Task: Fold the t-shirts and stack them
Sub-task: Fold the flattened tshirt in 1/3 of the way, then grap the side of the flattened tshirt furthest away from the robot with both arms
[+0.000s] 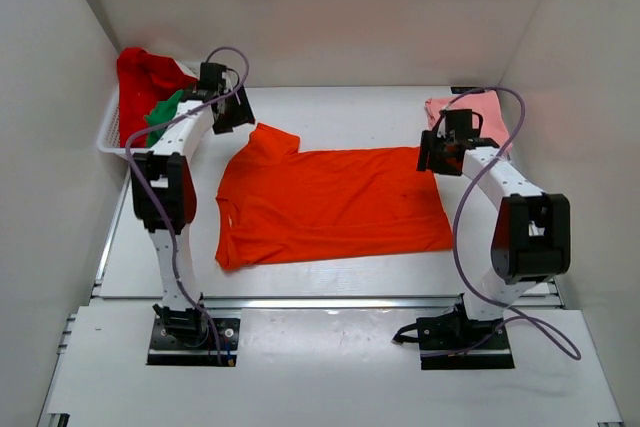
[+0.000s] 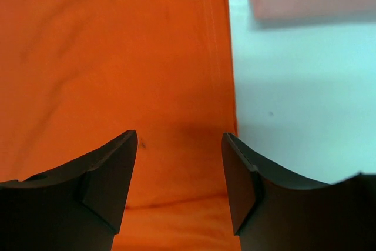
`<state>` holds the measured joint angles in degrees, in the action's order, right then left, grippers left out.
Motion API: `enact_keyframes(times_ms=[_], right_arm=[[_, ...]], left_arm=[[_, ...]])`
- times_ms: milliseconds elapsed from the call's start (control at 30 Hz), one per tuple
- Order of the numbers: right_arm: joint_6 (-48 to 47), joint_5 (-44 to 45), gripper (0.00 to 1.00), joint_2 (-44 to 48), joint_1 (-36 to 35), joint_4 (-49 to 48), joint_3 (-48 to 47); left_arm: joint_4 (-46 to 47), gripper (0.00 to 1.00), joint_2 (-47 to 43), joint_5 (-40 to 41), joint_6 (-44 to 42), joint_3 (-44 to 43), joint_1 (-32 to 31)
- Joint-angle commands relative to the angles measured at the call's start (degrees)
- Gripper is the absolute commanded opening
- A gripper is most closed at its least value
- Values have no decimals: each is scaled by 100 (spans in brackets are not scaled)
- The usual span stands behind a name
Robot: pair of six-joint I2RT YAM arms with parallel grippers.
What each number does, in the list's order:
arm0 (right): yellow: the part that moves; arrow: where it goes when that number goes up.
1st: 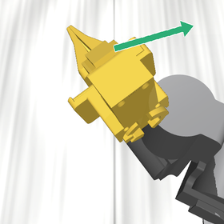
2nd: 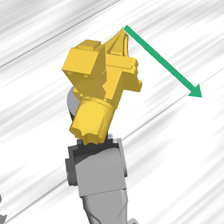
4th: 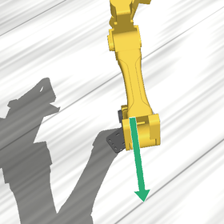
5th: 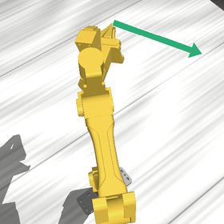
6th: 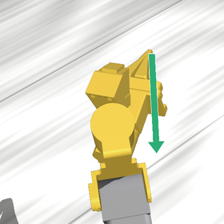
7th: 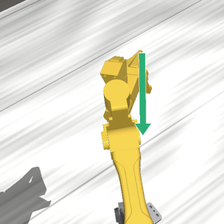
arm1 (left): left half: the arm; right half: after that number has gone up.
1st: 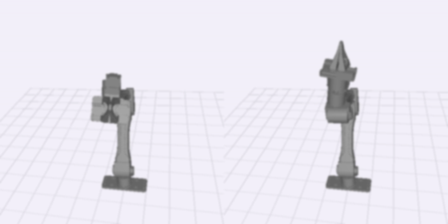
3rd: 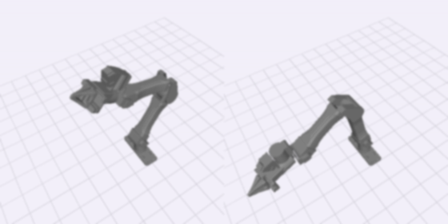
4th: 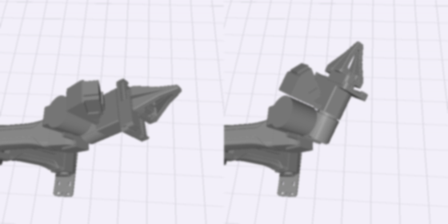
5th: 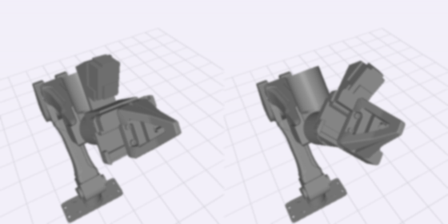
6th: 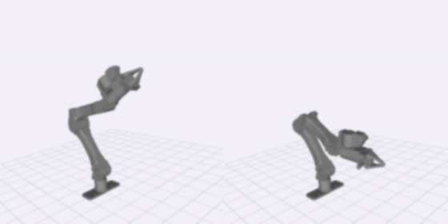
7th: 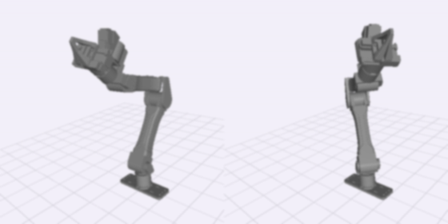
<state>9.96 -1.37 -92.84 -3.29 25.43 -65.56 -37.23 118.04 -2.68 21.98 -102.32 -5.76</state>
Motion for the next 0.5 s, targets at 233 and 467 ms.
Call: enact_keyframes(times_ms=[233,467], right_arm=[[252,136,57,-779,-14,-908,-853],[262,49,60,-1254,56,-1005,-1125]], left_arm=[[-407,75,2125,259,-123,-2818,-232],[-994,79,3223,400,-88,-3985,-452]])
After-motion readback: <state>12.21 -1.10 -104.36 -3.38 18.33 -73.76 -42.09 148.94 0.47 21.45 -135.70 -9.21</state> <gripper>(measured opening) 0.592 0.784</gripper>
